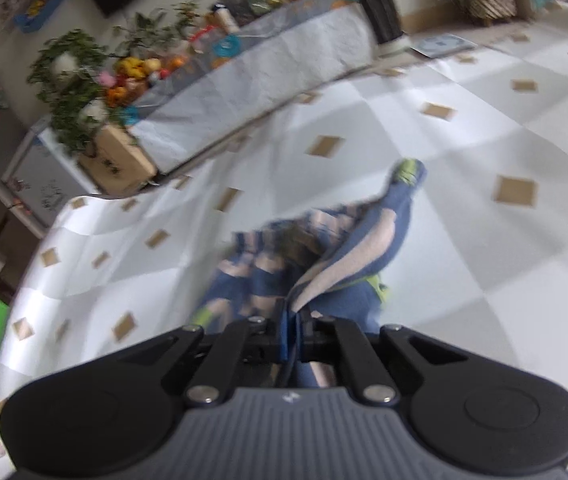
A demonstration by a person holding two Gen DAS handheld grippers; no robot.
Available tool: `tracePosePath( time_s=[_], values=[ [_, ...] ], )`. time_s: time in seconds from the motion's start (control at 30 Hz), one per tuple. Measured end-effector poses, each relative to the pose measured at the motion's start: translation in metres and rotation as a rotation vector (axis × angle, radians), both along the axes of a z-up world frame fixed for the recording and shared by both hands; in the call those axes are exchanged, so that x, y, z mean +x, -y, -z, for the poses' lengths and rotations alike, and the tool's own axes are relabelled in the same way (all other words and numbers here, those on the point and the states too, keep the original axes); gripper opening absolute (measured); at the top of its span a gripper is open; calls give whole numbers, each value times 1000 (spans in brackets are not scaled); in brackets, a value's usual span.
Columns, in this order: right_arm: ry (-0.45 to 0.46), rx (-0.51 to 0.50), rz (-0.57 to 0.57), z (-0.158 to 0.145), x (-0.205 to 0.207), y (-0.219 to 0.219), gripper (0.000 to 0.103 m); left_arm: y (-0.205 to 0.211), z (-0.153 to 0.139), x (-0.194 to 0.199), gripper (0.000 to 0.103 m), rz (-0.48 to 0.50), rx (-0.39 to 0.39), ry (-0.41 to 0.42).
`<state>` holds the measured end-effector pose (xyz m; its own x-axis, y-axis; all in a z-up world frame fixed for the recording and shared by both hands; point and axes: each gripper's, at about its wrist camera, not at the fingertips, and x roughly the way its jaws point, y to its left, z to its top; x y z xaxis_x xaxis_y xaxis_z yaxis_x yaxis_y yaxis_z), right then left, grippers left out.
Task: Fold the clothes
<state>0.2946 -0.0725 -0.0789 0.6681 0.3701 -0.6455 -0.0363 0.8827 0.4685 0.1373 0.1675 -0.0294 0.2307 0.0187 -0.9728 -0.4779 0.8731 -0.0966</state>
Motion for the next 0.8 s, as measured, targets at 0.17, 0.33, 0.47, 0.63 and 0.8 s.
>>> tracePosePath(
  time_s=[0.17,0.33,0.47,0.63,0.8],
  values=[
    [51,46,-96,-21,20,-37,2,-7,-1,-2,103,-33,-9,0],
    [48,43,-197,-23,35,-77,3,-12,2,-3,103,-53,-11,-10],
    [-20,3,-232,-2,43,-86,7,-14,2,-4,103,-61,-16,-12],
    [-50,16,-193,11,36,-71,10,-11,3,-4,103,-53,-24,-14],
    [-71,25,-186,17,34,-65,20,-10,3,-5,103,-58,-34,-16]
  ],
)
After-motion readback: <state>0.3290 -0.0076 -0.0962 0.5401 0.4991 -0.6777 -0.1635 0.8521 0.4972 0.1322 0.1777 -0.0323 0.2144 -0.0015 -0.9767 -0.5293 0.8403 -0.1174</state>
